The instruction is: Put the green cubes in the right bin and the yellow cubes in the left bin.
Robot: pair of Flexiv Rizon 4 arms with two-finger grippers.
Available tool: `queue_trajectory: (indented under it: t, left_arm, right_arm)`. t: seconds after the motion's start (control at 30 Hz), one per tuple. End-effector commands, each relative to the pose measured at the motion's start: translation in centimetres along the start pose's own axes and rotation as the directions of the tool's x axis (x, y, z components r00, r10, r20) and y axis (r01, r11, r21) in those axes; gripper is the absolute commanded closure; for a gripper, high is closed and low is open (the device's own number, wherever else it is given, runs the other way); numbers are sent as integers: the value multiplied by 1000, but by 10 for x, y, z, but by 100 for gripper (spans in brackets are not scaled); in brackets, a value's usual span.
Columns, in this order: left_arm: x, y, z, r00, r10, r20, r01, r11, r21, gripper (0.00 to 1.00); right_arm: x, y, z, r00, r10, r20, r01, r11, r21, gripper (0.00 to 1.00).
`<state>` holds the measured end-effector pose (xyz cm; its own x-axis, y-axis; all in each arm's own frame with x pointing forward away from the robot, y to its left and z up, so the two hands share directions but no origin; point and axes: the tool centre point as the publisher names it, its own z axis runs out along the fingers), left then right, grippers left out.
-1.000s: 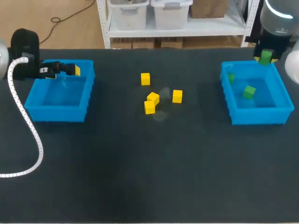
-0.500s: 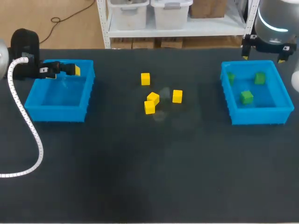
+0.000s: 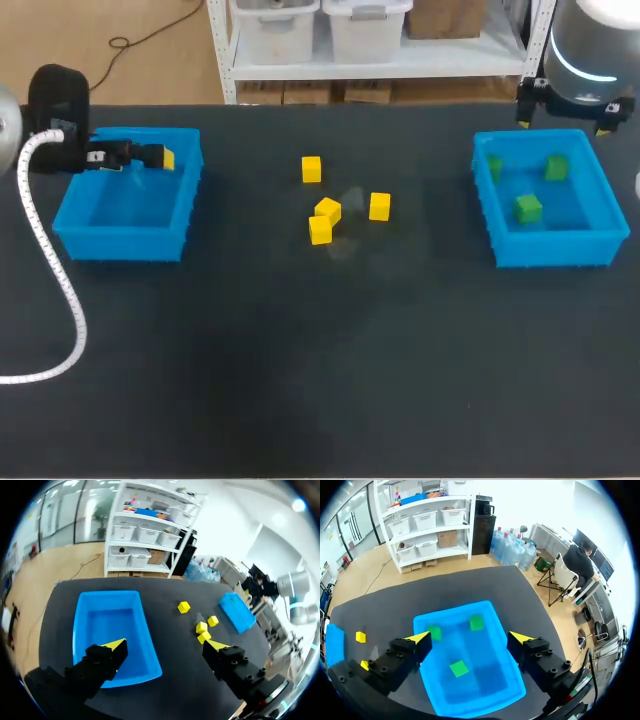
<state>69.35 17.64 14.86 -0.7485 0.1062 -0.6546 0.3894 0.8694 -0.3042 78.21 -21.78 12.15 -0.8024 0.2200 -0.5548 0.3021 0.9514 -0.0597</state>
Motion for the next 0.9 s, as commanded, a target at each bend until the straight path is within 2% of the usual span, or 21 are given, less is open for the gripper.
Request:
queue_trajectory:
  t: [0.03,0.27,0.37,0.43,0.57,0.7,0.77,0.9]
  left_arm:
    - [-18,-28,15,989,103,-103,-107,994,-37,0]
    - [-31,-80,78,940,262,-220,-251,965,76,0]
    - [-30,-108,105,908,305,-286,-276,951,140,0]
    - [-26,-118,119,879,329,-346,-299,944,138,0]
    - [-18,-130,143,846,344,-408,-307,939,155,0]
    - [-9,-133,160,813,372,-449,-335,928,162,0]
    - [-2,-133,166,778,428,-460,-399,902,163,0]
    - [11,-133,172,735,458,-500,-428,885,181,0]
  right_arm:
    - [3,-2,-1,1000,2,25,-2,1000,-4,0]
    - [3,-2,-1,1000,2,25,-2,1000,-4,0]
    - [3,-2,-1,1000,2,25,-2,1000,-4,0]
    - [3,-2,-1,1000,2,25,-2,1000,-4,0]
    - [3,-2,-1,1000,2,25,-2,1000,-4,0]
    - [3,-2,-1,1000,2,25,-2,1000,-4,0]
    - [3,-2,-1,1000,2,25,-2,1000,-4,0]
    - [3,-2,-1,1000,2,25,-2,1000,-4,0]
